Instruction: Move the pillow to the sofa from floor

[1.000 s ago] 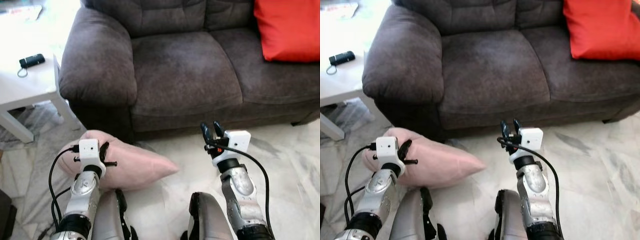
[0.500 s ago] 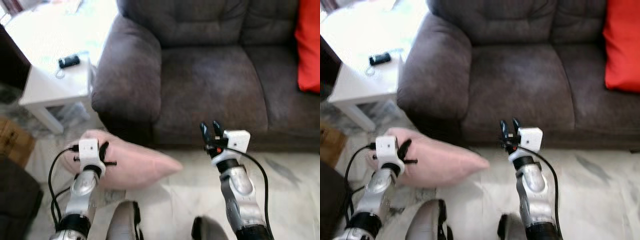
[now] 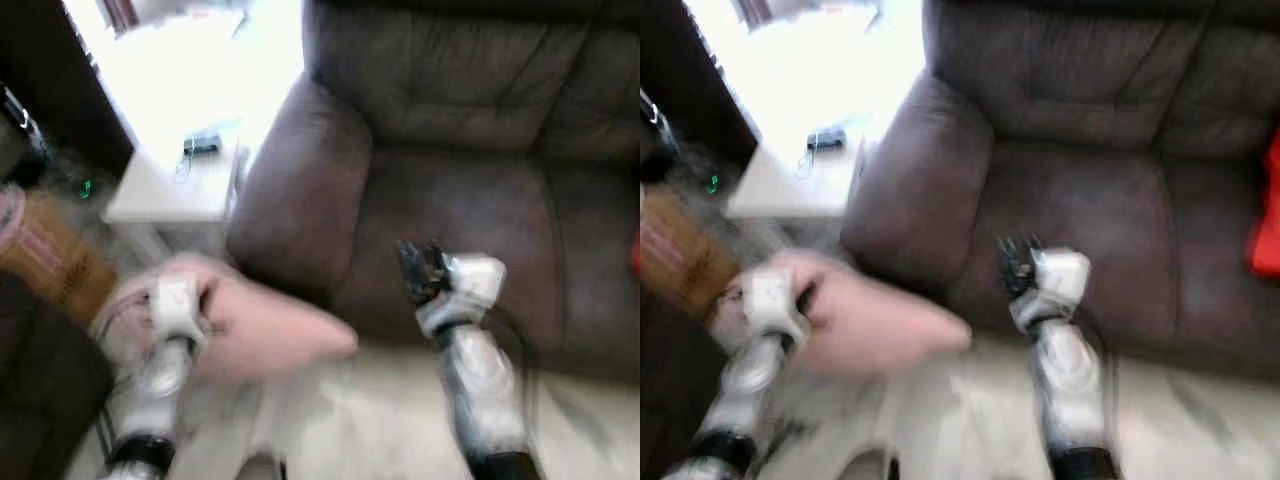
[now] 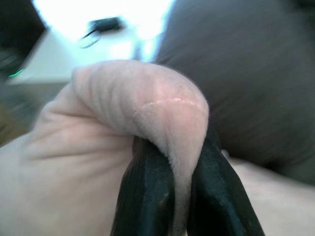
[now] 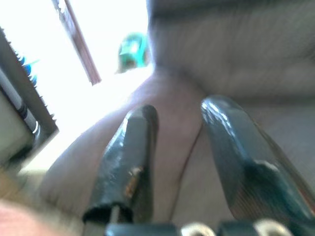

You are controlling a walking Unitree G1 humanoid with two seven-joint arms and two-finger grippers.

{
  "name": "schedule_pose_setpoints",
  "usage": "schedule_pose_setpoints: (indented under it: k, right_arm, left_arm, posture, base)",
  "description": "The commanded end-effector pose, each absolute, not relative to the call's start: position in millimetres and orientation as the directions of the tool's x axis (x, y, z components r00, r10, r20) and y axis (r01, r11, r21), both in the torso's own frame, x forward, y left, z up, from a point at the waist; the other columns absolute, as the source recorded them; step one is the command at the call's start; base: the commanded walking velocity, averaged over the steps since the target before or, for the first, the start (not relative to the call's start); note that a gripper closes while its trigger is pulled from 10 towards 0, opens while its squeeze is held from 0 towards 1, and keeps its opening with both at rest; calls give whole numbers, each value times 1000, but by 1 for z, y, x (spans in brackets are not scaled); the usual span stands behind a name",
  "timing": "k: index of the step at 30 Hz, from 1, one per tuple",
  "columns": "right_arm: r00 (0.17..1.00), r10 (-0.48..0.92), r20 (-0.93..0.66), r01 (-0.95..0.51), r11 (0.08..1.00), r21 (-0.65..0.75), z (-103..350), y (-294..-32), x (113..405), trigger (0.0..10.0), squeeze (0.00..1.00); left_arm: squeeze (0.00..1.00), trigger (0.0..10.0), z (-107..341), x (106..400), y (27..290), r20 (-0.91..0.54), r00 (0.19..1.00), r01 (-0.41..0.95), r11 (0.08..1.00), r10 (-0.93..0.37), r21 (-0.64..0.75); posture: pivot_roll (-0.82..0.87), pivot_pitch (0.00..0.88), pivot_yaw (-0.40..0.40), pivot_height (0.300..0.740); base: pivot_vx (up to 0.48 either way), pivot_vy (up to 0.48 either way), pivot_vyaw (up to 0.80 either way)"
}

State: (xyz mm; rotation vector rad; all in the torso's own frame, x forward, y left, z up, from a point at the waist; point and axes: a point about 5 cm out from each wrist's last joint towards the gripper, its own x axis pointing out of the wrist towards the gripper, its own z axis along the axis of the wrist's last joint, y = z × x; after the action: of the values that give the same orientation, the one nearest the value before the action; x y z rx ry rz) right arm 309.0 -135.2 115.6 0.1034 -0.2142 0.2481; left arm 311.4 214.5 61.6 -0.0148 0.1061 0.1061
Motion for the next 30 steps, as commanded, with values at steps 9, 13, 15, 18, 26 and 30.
schedule_pose_setpoints:
  k: [9, 13, 15, 18, 26, 30]
  right_arm:
    - [971, 181, 157, -198, 976, 94, 99, -149, 305, 10000, 0]
    - [970, 184, 156, -201, 975, 99, 99, -148, 306, 10000, 0]
    - [972, 191, 137, -205, 974, 93, 97, -147, 306, 10000, 0]
    - [971, 201, 126, -212, 974, 83, 95, -146, 306, 10000, 0]
    - [933, 358, -20, -358, 933, 27, 74, -149, 299, 10000, 0]
    - [866, 487, -119, -491, 871, -5, 60, -148, 288, 10000, 0]
  left_arm:
    - [0, 10000, 85, 321, 197, 14, 999, -34, 999, 34, -10]
    - [0, 10000, 86, 321, 196, 16, 1000, -18, 1000, 18, -12]
    - [0, 10000, 88, 321, 192, 17, 1000, 18, 1000, -18, -13]
    - [0, 10000, 92, 320, 187, 28, 998, 53, 998, -53, -17]
    - [0, 10000, 116, 321, 186, 90, 989, 118, 993, -117, -5]
    - [0, 10000, 121, 322, 186, 94, 988, 122, 992, -121, -4]
  posture:
    - [52, 111, 15, 740]
    - [57, 111, 14, 740]
    - [60, 109, 14, 740]
    - [62, 109, 14, 740]
    - [65, 112, 5, 740]
    - [64, 113, 0, 740]
  base:
    - [0, 0, 0]
    - [0, 0, 0]
    - [0, 0, 0]
    - [0, 0, 0]
    - [0, 0, 0]
    - [0, 0, 0]
